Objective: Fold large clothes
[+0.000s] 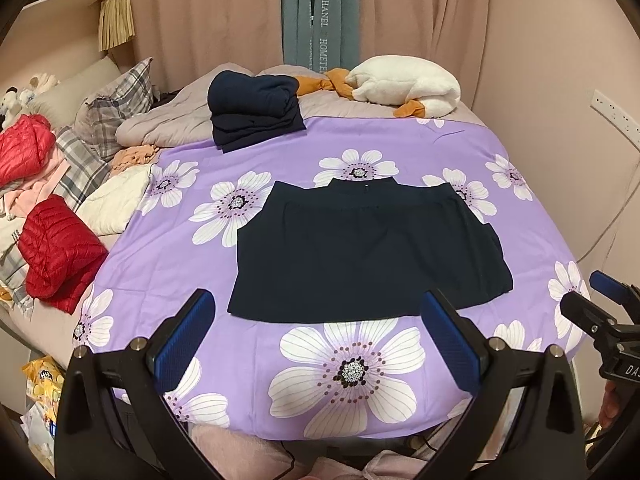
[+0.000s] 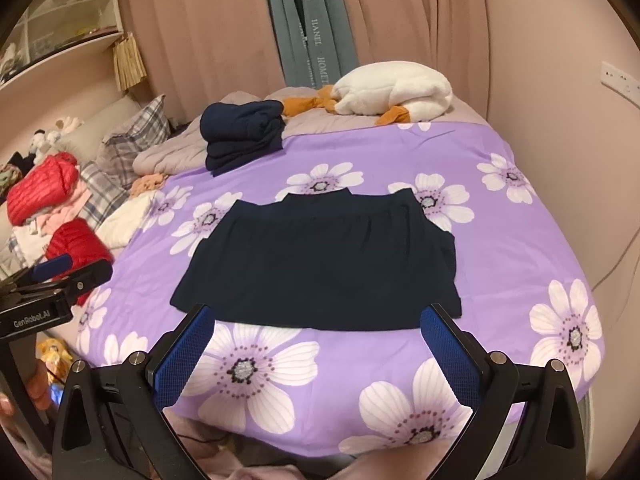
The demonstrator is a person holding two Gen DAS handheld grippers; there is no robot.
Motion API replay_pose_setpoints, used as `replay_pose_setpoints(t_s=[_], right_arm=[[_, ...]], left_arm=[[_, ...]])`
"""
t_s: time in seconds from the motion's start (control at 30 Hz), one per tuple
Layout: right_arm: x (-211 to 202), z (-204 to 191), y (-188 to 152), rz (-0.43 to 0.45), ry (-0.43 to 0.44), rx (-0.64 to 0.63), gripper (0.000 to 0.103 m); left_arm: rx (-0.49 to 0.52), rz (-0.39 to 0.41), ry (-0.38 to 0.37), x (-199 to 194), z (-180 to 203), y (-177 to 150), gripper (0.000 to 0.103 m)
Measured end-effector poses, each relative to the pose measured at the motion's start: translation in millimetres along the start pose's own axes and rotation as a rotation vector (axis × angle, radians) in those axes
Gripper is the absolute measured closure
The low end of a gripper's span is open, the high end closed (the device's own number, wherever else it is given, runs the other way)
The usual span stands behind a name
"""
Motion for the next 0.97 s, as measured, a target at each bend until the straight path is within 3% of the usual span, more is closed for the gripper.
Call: replay_pose_setpoints(t_s=[0.97], right_arm=[[8.7, -7.8, 6.0, -0.013, 0.024, -0.024, 0.001]], left_arm=[[-0.006, -0.004, 0.036, 7.4, -9.6, -3.9, 0.0]])
Point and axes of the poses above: each gripper's, at about its wrist camera, not at the fingertips, and x roughly the way its jaws point, z to its right, y to its top, the point moved 10 cm from there along x, roughly the way its jaws point, and after that the axes turned 15 degrees about y, right-handed, at the moved point
